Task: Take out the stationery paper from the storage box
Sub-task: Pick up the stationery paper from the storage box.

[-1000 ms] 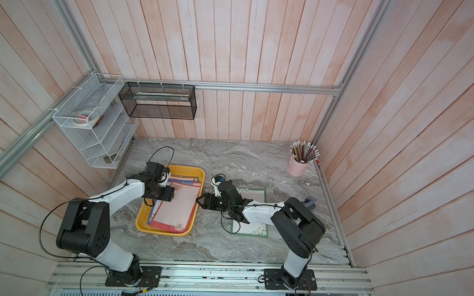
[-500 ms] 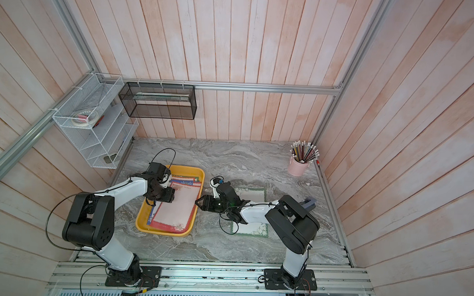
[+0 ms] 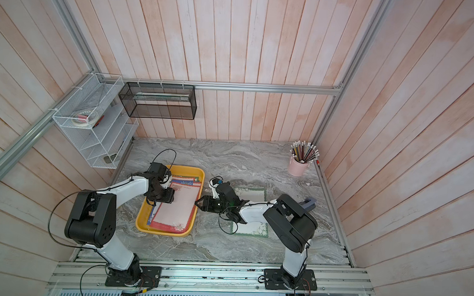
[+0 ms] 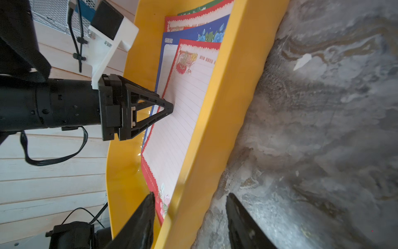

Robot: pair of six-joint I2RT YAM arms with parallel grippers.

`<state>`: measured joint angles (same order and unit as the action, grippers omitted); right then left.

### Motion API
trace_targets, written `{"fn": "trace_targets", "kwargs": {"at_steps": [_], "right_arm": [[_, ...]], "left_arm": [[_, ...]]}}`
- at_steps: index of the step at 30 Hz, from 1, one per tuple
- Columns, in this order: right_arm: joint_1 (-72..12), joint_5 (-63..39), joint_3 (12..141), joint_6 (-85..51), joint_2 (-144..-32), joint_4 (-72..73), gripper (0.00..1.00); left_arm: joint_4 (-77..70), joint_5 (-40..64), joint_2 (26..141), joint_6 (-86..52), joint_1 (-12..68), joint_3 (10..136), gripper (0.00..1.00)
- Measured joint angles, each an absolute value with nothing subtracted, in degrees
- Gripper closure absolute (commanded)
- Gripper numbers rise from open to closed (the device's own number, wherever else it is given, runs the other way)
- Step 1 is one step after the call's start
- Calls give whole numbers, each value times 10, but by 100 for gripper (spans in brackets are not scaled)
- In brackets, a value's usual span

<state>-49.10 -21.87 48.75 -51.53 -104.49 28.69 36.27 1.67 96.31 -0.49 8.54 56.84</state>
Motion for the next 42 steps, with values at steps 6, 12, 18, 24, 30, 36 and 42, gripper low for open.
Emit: {"fn": "trace_targets", "kwargs": {"at_steps": [6,12,18,24,30,36,42], "right_arm": [[-491,-236,498,-525,-1058,287,61],[-491,-244,502,-528,-1061,287,64],[-492,-250,503,-536,-1061,287,60],[-499,-253,503,-540,-1061,285,57],[-501,-254,502,-540,-1056,280,58],[-501,-252,492,-540,-1034,270,61],[-502,-251,490,-537,-1030,268,70]], "left_arm": [[363,17,963,-5,85,569,35],[363,26,963,-5,85,569,36],[366,27,963,-6,85,569,36],[367,27,963,-7,85,569,36],[367,27,963,-7,85,569,36],[367,27,963,-7,85,569,36],[368,27,968,-7,85,570,36]]}}
